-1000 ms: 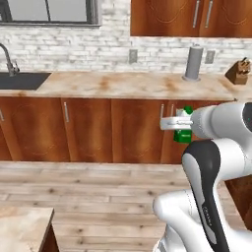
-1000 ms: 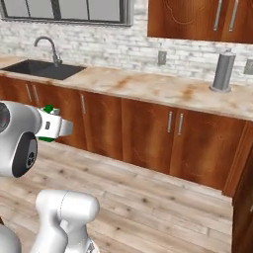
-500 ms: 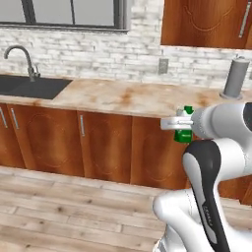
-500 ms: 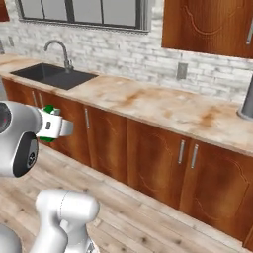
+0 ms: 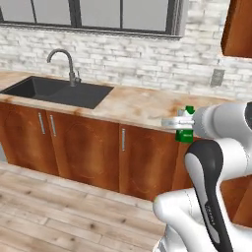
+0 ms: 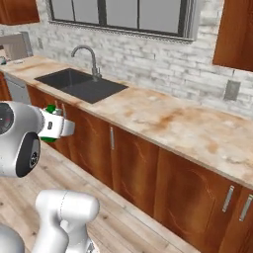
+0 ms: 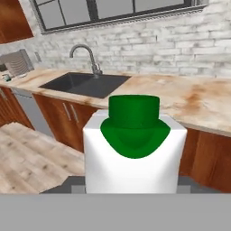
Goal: Take a sugar cube from the saucer and place it inside the coffee. Then, grab milk from the fridge and place it next to the coffee on the counter to sweeten the coffee.
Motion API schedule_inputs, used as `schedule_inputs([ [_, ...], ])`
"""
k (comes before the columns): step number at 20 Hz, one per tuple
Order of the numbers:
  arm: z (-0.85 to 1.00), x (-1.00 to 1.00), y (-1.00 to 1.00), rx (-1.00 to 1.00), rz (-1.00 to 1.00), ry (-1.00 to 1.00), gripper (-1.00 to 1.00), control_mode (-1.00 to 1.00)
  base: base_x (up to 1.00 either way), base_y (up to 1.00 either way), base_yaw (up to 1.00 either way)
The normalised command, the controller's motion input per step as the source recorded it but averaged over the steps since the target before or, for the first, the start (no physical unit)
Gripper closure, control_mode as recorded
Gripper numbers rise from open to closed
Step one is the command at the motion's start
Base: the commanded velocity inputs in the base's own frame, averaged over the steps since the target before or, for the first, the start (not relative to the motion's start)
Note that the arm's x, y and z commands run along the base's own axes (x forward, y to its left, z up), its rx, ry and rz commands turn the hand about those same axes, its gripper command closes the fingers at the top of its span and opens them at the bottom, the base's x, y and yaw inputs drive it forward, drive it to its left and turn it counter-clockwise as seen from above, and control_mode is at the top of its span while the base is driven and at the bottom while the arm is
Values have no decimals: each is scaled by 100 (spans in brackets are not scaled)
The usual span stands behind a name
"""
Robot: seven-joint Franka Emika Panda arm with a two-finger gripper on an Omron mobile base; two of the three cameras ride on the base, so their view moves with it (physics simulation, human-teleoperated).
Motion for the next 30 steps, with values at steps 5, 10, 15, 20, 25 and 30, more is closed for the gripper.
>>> schedule_inputs([
  [5,0,0,0,0,0,0,100,100,100,100,28],
  [10,0,0,0,0,0,0,100,100,100,100,23],
  [15,0,0,0,0,0,0,100,100,100,100,17],
  [20,0,0,0,0,0,0,100,100,99,5,22],
  [25,0,0,0,0,0,0,100,100,100,9,12],
  [30,0,0,0,0,0,0,100,100,100,92,0],
])
